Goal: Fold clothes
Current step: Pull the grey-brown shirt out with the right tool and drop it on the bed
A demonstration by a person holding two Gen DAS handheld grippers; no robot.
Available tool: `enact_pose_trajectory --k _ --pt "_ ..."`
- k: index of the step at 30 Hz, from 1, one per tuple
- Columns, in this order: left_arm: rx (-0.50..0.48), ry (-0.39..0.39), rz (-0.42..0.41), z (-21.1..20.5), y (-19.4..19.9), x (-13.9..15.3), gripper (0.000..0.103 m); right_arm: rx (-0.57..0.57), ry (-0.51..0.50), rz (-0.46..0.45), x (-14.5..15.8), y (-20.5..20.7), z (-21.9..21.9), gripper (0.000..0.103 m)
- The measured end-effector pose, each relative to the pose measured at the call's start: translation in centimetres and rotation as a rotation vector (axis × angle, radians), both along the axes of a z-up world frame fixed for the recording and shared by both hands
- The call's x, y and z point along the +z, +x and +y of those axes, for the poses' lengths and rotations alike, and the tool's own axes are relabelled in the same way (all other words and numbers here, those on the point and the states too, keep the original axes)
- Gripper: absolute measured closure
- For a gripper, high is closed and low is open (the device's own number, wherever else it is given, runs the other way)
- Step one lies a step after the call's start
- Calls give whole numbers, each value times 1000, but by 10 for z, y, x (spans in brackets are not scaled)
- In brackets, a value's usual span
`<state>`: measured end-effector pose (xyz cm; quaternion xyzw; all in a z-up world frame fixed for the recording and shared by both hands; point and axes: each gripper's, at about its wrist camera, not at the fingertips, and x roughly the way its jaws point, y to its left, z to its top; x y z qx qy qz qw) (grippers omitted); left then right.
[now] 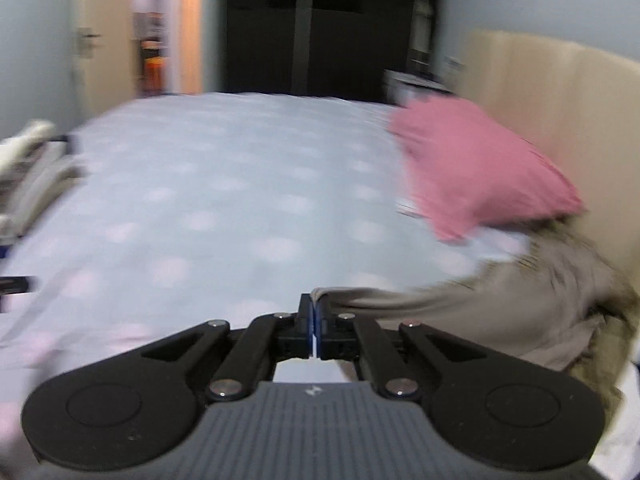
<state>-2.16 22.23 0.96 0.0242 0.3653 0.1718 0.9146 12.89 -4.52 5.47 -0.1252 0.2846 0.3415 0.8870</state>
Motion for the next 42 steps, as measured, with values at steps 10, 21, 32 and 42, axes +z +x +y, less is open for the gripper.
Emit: enact_pose_trajectory --k 10,21,32,42 --pt "100 34 -118 33 -86 50 31 419 181 -51 78 -150 104 101" --pt "52 3 -12 35 -93 23 31 183 -112 -35 10 -102 116 101" --pt "-209 -78 144 -2 -15 -45 38 -21 -293 135 -85 -37 47 94" --pt "-338 -95 239 -27 18 -89 43 177 -274 124 -103 -19 76 70"
